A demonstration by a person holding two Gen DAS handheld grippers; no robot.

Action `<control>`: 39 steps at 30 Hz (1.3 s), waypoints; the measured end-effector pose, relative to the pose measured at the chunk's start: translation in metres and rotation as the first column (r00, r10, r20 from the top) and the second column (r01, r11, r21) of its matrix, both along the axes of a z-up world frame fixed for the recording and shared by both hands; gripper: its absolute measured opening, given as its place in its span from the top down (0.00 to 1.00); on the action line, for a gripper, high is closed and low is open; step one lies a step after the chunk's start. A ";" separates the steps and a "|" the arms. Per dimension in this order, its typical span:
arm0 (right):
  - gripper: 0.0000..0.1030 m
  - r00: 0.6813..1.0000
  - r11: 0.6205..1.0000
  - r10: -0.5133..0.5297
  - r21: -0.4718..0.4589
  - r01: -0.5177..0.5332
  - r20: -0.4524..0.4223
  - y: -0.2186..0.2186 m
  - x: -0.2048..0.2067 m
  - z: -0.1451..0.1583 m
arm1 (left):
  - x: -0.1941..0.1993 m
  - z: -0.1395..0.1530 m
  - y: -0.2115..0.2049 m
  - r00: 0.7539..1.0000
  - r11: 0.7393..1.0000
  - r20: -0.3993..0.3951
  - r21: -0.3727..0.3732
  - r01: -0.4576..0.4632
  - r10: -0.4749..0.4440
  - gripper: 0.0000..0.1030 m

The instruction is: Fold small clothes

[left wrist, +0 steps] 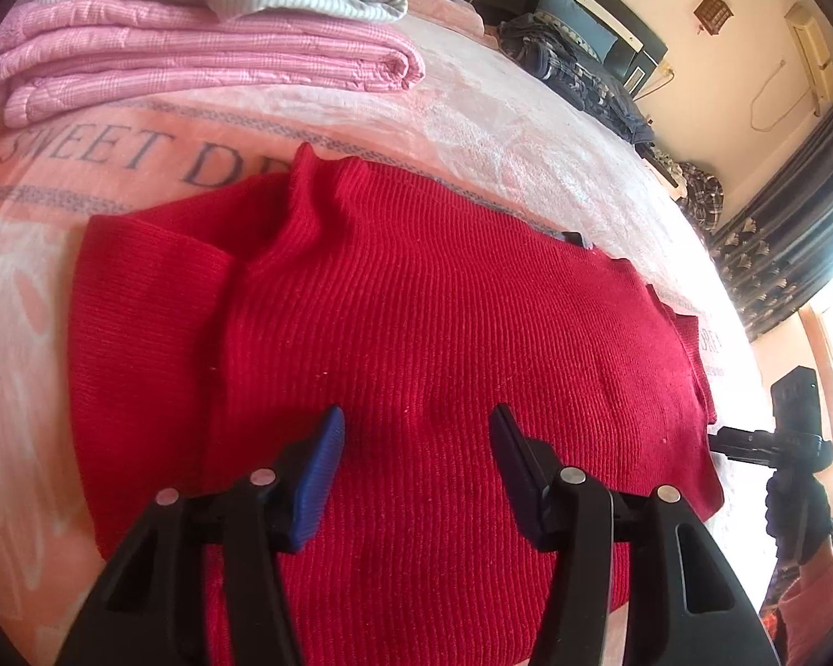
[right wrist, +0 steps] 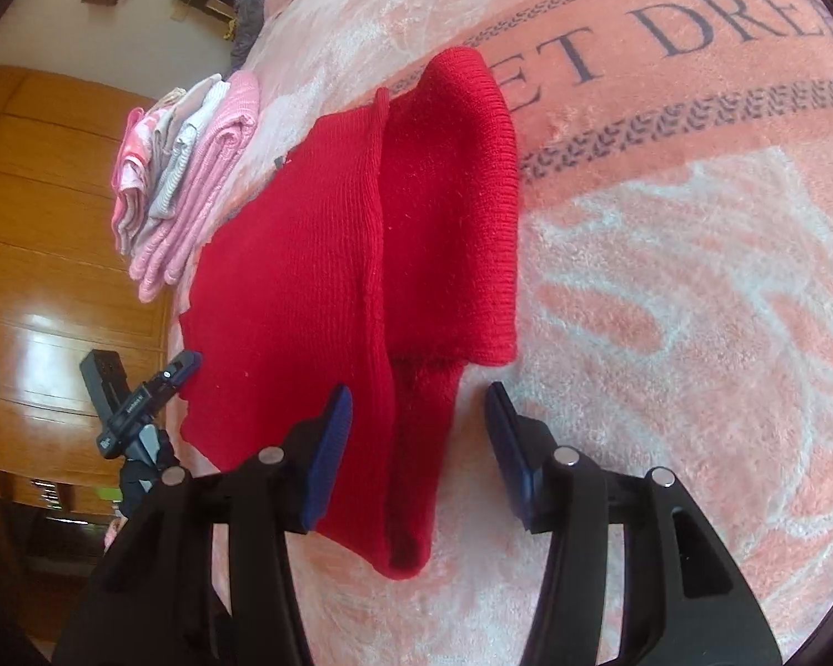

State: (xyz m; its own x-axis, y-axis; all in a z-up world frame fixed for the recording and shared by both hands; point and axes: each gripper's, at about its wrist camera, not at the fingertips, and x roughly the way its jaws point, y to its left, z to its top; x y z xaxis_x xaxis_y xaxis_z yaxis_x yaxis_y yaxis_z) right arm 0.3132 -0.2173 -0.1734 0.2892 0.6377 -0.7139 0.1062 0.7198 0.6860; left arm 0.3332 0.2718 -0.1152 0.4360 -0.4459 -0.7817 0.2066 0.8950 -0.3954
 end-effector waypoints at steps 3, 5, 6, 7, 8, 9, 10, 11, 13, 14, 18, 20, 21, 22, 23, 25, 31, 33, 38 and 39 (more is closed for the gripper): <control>0.50 0.999 1.000 0.011 0.019 -0.012 0.030 0.008 0.012 -0.005 | 0.000 -0.003 0.003 1.000 1.000 0.001 -0.004 0.003 -0.003 0.47; 0.50 0.998 0.999 -0.012 0.033 0.011 0.055 0.013 0.019 -0.007 | 0.001 -0.003 0.003 1.000 1.000 0.004 -0.001 0.007 -0.007 0.47; 0.53 0.998 0.999 -0.025 0.037 0.023 0.064 0.014 0.021 -0.006 | 0.001 -0.004 0.002 1.000 1.000 0.005 0.001 0.008 -0.008 0.47; 0.63 0.997 1.000 -0.028 0.017 0.026 0.067 0.016 0.024 -0.006 | 0.001 -0.004 0.002 1.000 1.000 0.006 0.004 0.009 -0.009 0.46; 0.73 0.997 1.000 -0.023 -0.007 0.023 0.072 0.018 0.025 -0.004 | 0.000 -0.004 0.001 1.000 1.000 0.009 0.008 0.013 -0.013 0.46; 0.77 0.997 1.000 -0.017 -0.017 0.018 0.078 0.021 0.025 -0.002 | 0.000 -0.004 0.000 1.000 1.000 0.012 0.013 0.019 -0.019 0.46; 0.80 0.996 1.000 -0.010 -0.021 0.012 0.090 0.023 0.024 -0.001 | -0.001 -0.004 -0.001 1.000 1.000 0.015 0.018 0.025 -0.025 0.46; 0.80 0.995 0.999 -0.002 -0.049 0.007 0.099 0.026 0.024 0.001 | -0.001 -0.004 -0.001 0.999 0.999 0.018 0.023 0.031 -0.031 0.46; 0.81 0.997 0.997 -0.003 -0.077 0.010 0.083 0.027 0.024 -0.003 | -0.002 -0.005 -0.001 0.999 0.999 0.023 0.026 0.038 -0.039 0.45; 0.82 0.997 0.998 -0.015 -0.066 0.020 0.079 0.025 0.023 -0.007 | -0.002 -0.005 -0.001 0.999 0.999 0.023 0.025 0.039 -0.040 0.45; 0.81 0.997 0.998 -0.025 -0.059 0.029 0.077 0.025 0.023 -0.011 | -0.002 -0.007 -0.001 0.999 0.999 0.025 0.027 0.043 -0.044 0.45; 0.81 0.997 0.998 -0.026 -0.063 0.031 0.077 0.025 0.022 -0.011 | -0.001 -0.007 -0.001 0.999 0.999 0.027 0.028 0.047 -0.047 0.45; 0.81 0.997 0.997 -0.026 -0.066 0.031 0.078 0.025 0.022 -0.011 | -0.001 -0.008 -0.001 0.998 0.998 0.028 0.029 0.048 -0.049 0.45; 0.81 0.997 0.997 -0.026 -0.067 0.032 0.079 0.026 0.022 -0.011 | -0.001 -0.008 -0.001 0.998 0.998 0.029 0.031 0.050 -0.051 0.44; 0.81 0.996 0.997 -0.029 -0.067 0.035 0.078 0.027 0.022 -0.010 | -0.001 -0.008 -0.002 0.998 0.998 0.031 0.033 0.053 -0.054 0.44; 0.81 0.997 0.996 -0.035 -0.074 0.041 0.075 0.028 0.021 -0.010 | -0.002 -0.008 -0.003 0.998 0.998 0.035 0.035 0.057 -0.058 0.42; 0.83 0.998 0.981 -0.024 -0.189 0.033 0.053 0.050 0.027 0.018 | -0.002 0.001 0.003 0.998 0.998 0.017 -0.014 0.062 -0.062 0.41; 0.83 0.998 0.977 0.007 -0.212 0.008 0.068 0.065 0.032 0.038 | -0.005 0.009 0.006 0.997 0.997 0.039 -0.009 0.071 -0.070 0.40; 0.83 0.991 0.952 0.100 -0.297 -0.069 0.089 0.129 0.058 0.082 | -0.008 0.018 0.017 0.994 0.994 0.051 -0.044 0.097 -0.095 0.40; 0.83 0.989 0.948 0.117 -0.306 -0.084 0.094 0.144 0.063 0.088 | -0.009 0.018 0.018 0.994 0.994 0.047 -0.054 0.099 -0.096 0.40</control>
